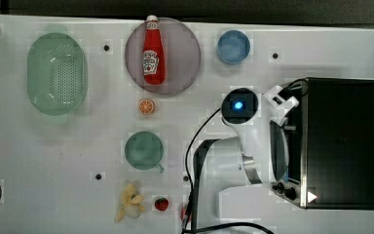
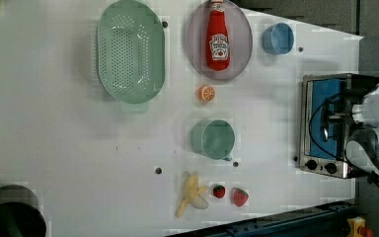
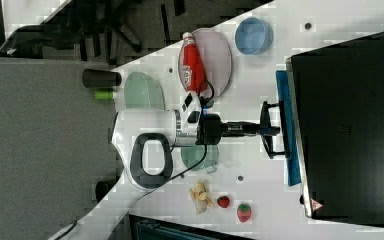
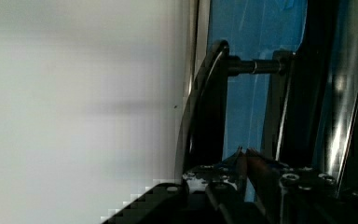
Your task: Flap open oven.
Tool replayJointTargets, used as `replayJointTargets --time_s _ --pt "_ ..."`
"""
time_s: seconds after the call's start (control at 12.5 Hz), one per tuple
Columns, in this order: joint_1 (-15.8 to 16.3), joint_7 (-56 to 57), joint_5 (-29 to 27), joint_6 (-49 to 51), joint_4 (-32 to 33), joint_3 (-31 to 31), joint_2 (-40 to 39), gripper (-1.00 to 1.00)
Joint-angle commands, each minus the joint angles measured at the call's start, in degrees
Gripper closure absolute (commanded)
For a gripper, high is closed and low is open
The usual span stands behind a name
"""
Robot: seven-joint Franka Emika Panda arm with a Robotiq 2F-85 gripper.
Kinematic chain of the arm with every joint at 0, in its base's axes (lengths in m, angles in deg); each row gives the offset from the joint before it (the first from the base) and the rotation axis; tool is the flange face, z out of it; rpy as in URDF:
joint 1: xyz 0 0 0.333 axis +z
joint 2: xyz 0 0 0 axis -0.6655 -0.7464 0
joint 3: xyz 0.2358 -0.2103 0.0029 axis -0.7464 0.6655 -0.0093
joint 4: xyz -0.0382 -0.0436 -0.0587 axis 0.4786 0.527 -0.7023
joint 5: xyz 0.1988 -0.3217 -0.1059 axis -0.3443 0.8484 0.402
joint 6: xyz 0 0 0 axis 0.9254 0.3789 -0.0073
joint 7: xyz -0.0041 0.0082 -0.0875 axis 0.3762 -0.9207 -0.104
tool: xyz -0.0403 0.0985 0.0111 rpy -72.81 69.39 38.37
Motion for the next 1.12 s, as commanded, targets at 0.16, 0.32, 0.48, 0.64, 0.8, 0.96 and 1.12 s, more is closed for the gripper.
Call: replayJointTargets --time_s 0.16,0.32,0.48,0.64,0.8,0.96,1.12 --pt "4.1 -13.9 6.0 2.7 0.1 -3.6 -4.2 0.65" --pt "5.5 -18.6 9.1 3.6 0.0 -4.4 -6.7 0.65" --pt "6.8 -22.0 10.8 3.5 -0.1 -5.0 -9.7 0.65" --pt "8.2 -23.2 11.4 3.5 -0.5 -5.7 -13.0 0.65" --pt "9.6 -27.2 11.4 3.4 -1.7 -6.1 -16.4 0.65" --pt "10.3 -32.5 11.4 3.0 -3.3 -6.1 -19.4 0.65" --pt "10.6 -34.1 11.0 2.4 -4.7 -6.2 -20.2 0.65"
